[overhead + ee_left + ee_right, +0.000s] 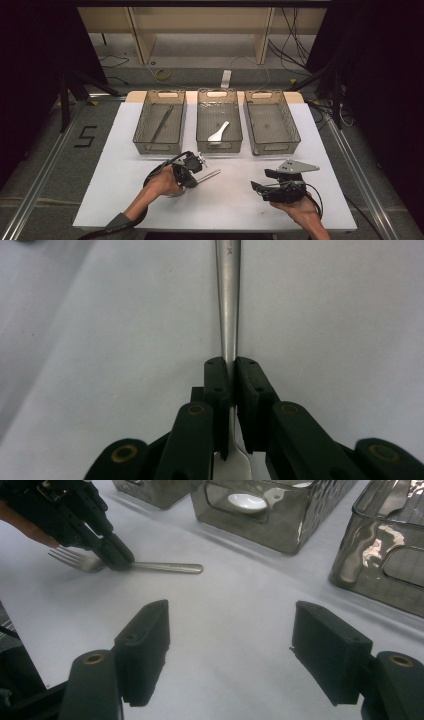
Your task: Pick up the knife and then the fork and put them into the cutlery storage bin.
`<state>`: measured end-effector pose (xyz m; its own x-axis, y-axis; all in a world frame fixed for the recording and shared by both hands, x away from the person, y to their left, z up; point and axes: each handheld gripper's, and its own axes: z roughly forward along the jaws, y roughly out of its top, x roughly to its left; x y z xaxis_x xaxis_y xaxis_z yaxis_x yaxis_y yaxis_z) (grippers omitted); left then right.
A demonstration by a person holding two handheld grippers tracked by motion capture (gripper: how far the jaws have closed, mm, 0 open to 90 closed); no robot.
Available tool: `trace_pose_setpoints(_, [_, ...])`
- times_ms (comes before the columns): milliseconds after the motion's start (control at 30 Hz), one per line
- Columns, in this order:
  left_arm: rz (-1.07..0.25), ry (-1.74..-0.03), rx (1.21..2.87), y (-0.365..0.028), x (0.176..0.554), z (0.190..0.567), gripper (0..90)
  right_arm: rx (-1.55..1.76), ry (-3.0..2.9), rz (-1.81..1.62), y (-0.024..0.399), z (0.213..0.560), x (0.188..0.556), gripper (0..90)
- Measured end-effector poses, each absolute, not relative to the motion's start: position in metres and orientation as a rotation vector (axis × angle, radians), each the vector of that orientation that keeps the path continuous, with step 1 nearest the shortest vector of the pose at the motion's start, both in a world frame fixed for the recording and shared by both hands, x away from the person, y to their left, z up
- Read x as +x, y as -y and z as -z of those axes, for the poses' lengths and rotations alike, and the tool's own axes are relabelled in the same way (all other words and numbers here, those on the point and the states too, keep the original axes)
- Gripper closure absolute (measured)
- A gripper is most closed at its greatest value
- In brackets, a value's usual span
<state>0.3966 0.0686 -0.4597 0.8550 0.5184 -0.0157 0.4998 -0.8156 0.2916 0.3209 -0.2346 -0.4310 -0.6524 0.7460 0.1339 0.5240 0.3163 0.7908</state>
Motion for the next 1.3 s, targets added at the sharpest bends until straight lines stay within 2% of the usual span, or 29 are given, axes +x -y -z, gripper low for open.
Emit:
trace_pose_setpoints(667, [-0.016,-0.695,2.688,-0.072,0.382,0.435,83.6,1.099,-2.365,-1.262,0.222,0.430,0.319,32.4])
trace_pose_setpoints(1300, [0.075,-0.592,2.649,-0.062,0.365,0.419,83.5,0.705,-2.519,-1.136,0.156,0.437,0.311,32.6])
